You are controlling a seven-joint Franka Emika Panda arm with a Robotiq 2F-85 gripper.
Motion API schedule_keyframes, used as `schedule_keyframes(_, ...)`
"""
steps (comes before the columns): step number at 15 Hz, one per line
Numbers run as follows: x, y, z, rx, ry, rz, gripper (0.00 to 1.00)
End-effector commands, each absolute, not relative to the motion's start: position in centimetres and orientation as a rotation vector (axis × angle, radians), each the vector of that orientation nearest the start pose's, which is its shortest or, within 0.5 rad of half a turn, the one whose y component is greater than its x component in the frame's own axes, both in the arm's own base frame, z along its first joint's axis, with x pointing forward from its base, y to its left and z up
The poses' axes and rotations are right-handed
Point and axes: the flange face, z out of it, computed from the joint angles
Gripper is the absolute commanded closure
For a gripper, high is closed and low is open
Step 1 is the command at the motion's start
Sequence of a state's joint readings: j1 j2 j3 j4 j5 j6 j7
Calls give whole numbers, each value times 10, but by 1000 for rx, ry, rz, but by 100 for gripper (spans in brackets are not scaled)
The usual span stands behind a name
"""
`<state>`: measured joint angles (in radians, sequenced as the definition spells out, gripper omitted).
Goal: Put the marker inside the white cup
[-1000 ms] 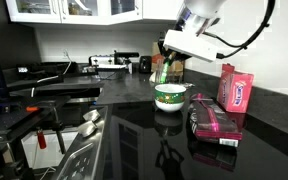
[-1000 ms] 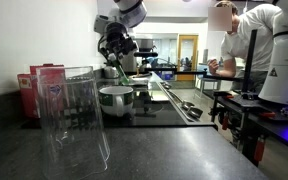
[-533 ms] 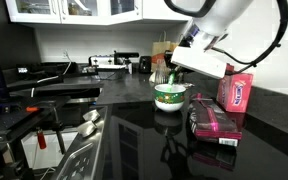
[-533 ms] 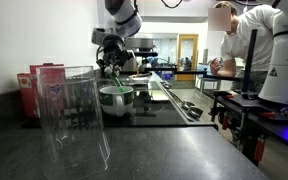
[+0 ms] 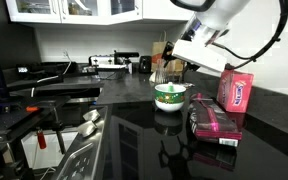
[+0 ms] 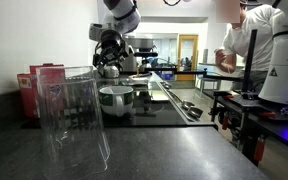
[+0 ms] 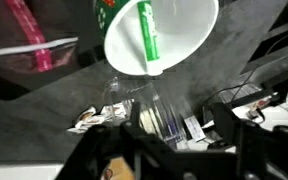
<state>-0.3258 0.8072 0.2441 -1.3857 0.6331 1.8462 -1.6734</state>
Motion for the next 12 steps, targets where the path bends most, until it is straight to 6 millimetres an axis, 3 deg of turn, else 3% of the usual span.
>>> schedule_keyframes(1,689,-46,273,-2110,-1282,-420,0)
schedule_keyframes(5,660,-37,322,-2288,-1135,-416,0)
schedule_keyframes(6,656,-36,322,-2327,-1094,-395,0)
schedule_keyframes(8,636,-25,346,-2410,-1019,-420,0)
schedule_keyframes(9,631,-24,342,-2452,-986,-424,0)
schedule_keyframes(11,610,-13,357,-2541,-923,-453,0)
schedule_keyframes(12,608,-14,350,-2583,-881,-462,0)
